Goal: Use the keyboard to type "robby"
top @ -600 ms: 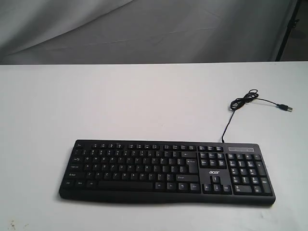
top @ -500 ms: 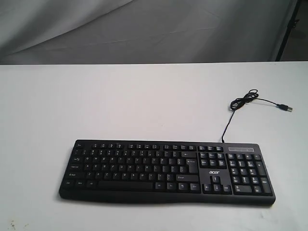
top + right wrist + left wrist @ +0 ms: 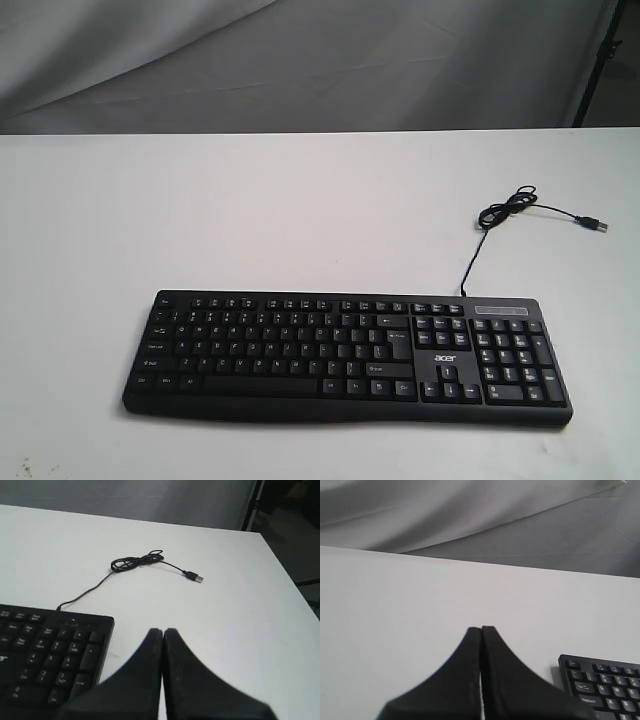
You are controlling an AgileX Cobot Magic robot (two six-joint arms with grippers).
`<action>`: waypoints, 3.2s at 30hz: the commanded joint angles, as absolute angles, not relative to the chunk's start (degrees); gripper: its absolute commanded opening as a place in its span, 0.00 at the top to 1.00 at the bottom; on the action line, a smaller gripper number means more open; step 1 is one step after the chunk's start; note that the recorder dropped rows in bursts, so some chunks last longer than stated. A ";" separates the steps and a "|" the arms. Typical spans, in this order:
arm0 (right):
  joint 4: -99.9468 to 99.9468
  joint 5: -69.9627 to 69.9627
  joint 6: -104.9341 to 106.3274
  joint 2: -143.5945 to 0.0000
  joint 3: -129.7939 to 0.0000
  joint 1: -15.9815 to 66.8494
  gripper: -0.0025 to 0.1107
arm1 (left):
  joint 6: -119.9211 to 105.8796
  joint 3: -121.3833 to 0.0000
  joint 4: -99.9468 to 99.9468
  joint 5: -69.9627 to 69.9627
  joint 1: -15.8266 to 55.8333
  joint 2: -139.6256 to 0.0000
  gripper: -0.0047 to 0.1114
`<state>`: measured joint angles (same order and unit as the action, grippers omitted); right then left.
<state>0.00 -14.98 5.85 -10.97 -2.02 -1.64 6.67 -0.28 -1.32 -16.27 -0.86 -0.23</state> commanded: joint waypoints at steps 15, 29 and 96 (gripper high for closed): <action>-3.47 -21.05 5.57 -28.85 -32.48 -1.95 0.98 | 6.93 0.00 -0.78 -16.13 -0.66 0.00 0.96; -8.35 -30.73 3.46 -44.09 -37.17 5.33 0.98 | 6.93 0.00 -0.78 -16.13 -0.66 0.00 0.96; -52.45 -12.25 62.74 -118.42 -70.76 45.35 0.98 | 6.94 0.00 -0.78 -16.13 -0.66 0.00 0.96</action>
<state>-52.00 -12.82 62.29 -118.35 -70.36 45.15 6.67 -0.28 -1.32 -16.27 -0.86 -0.23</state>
